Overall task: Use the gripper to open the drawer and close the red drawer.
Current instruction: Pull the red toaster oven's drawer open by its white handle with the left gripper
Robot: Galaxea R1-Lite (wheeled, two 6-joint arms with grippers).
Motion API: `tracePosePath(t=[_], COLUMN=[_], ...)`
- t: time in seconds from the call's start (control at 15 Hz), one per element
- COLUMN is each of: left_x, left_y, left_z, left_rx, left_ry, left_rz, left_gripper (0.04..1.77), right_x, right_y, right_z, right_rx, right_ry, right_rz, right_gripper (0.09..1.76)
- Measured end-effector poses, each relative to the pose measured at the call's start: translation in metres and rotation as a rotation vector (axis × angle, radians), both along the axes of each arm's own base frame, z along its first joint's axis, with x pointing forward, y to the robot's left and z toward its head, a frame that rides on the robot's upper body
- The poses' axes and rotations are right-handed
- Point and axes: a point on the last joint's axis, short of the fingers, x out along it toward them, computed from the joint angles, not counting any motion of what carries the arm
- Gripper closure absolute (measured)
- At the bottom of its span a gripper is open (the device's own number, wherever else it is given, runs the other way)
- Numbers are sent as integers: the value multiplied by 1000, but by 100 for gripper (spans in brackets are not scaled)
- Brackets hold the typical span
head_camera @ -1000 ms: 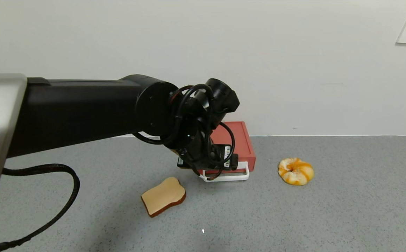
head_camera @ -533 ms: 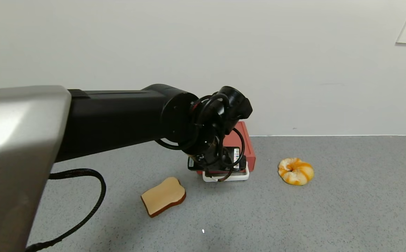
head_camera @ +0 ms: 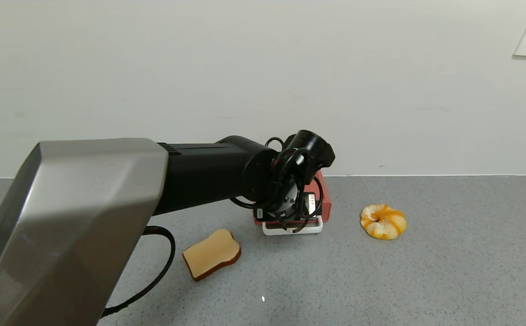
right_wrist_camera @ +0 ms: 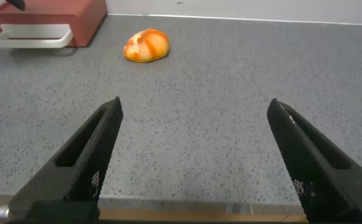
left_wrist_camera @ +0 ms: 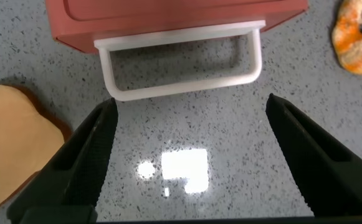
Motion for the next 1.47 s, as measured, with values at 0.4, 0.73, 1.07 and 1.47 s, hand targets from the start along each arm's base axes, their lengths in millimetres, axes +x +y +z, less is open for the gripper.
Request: tracePosePath(t=[0.4, 0.73, 1.07, 1.47], left_x=[11, 17, 19, 25], left_y=[-9, -13, -16, -19], left_z=[-23, -37, -45, -53], left_rx=[26, 36, 27, 16], left_ry=[-41, -42, -35, -69], left_rz=[51, 67, 83, 112], left_gripper=[9, 9, 9, 9], right_x=[0, 0, 0, 0], right_y=[0, 0, 0, 0], right_z=[0, 0, 0, 0], right_rx=[0, 0, 0, 0], right_ry=[0, 0, 0, 0], right_rz=[0, 0, 0, 0], right_gripper=[14, 14, 14, 14])
